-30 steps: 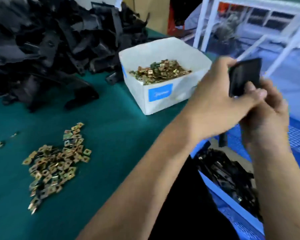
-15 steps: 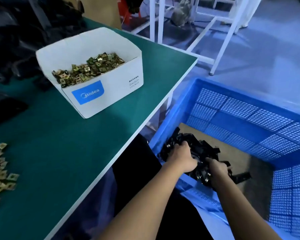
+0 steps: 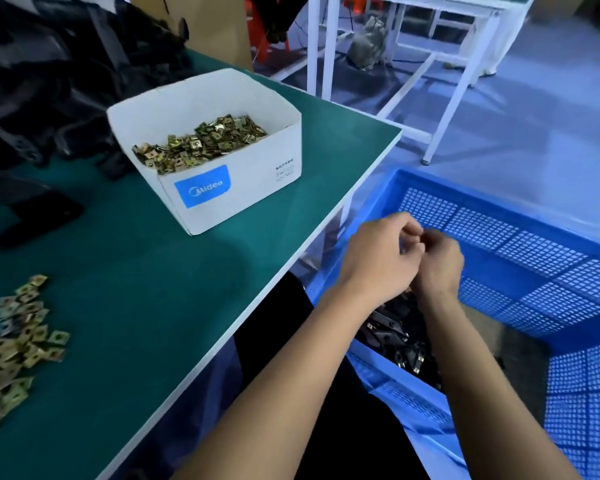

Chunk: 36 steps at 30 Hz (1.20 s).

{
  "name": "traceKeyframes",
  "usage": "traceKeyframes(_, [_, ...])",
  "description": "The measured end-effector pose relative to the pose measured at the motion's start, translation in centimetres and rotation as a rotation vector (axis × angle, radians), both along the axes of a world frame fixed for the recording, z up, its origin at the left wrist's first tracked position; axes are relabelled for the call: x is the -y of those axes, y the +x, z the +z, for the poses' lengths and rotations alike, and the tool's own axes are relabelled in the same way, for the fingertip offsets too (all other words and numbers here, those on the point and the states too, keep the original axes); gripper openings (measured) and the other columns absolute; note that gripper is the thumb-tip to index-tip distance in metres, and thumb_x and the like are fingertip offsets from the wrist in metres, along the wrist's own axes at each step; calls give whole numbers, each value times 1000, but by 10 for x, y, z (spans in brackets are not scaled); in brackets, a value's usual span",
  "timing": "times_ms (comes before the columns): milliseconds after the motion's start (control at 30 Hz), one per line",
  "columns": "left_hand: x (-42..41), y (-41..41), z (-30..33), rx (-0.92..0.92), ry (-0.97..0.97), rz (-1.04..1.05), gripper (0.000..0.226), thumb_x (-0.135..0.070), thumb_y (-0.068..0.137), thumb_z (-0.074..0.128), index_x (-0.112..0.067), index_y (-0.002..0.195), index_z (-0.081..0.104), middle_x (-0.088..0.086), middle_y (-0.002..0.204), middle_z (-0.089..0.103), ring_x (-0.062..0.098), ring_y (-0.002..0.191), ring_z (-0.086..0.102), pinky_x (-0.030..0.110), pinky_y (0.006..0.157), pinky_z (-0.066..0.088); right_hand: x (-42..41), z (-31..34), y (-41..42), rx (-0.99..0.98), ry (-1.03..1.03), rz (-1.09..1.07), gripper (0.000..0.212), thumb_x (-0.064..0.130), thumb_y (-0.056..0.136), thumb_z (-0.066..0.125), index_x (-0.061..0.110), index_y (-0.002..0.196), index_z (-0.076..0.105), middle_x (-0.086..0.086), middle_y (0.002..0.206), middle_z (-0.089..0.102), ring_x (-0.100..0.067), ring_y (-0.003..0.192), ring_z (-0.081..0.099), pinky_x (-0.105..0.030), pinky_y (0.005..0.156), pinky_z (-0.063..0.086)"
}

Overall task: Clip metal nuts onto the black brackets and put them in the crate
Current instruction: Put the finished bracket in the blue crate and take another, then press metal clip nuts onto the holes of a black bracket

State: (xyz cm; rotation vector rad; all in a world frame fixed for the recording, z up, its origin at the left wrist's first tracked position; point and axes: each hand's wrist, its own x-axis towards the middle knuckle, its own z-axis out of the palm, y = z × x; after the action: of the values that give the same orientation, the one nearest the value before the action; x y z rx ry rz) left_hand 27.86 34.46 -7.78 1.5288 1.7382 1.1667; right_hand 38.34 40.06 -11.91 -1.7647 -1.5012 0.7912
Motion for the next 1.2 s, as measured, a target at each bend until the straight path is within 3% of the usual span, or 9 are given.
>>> traceKeyframes(167, [52,-73,81,147,536,194,10,-3,90,66,-13,90,68,-11,82,69,11,72,68,29,68,57,42,107,-78,-201,516,180,12,19,90,60,29,94,67,8,81,70,-14,77,68,-39,79,57])
traceKeyframes(333, [135,-176,105,110,721,679,9,-4,89,64,-13,87,66,-3,79,70,21,70,70,43,63,59,127,155,-190,-483,603,652,12,14,90,59,18,91,70,4,79,72,-15,72,71,-41,69,57])
traceKeyframes(467, [217,-253,85,-145,588,1059,7,-6,86,64,-13,85,67,-11,75,65,2,71,62,24,69,52,195,148,-282,-330,499,1031,12,14,91,60,16,95,71,7,84,72,-12,80,68,-41,79,55])
traceKeyframes(633, [319,-318,50,-361,306,1269,8,-13,87,63,-16,91,69,-15,81,66,6,77,61,20,74,48,259,118,-376,59,382,1378,27,22,96,63,22,123,65,-2,120,66,-23,111,62,-40,96,52])
traceKeyframes(833, [370,-354,32,-132,361,1541,8,-9,86,62,-10,87,69,-5,80,70,22,78,69,46,81,58,269,101,-455,297,640,909,60,23,67,84,27,119,55,-18,153,27,-42,137,30,-48,98,43])
traceKeyframes(933, [366,-356,33,-32,385,1558,7,-11,86,62,-14,85,68,-3,81,71,28,77,70,50,79,58,250,103,-478,363,531,877,96,21,68,88,27,147,34,-25,166,8,-48,150,18,-57,114,28])
traceKeyframes(1000, [364,-356,34,-13,377,1546,7,-11,86,63,-16,83,67,-7,79,70,25,78,70,49,78,59,245,103,-484,395,441,894,105,21,70,88,27,153,24,-29,165,6,-51,142,31,-57,111,33])
traceKeyframes(1100, [365,-358,33,46,372,1558,9,-10,86,63,-17,83,67,-7,80,70,26,79,71,49,80,59,244,105,-476,337,379,974,92,1,70,80,22,145,33,-25,153,21,-41,94,59,-51,87,54])
traceKeyframes(1200, [365,-359,31,83,369,1558,8,-11,85,62,-17,84,68,-6,81,71,27,79,71,49,81,59,246,106,-453,269,484,1035,57,-7,79,68,13,130,52,-17,136,42,-35,91,57,-45,86,52])
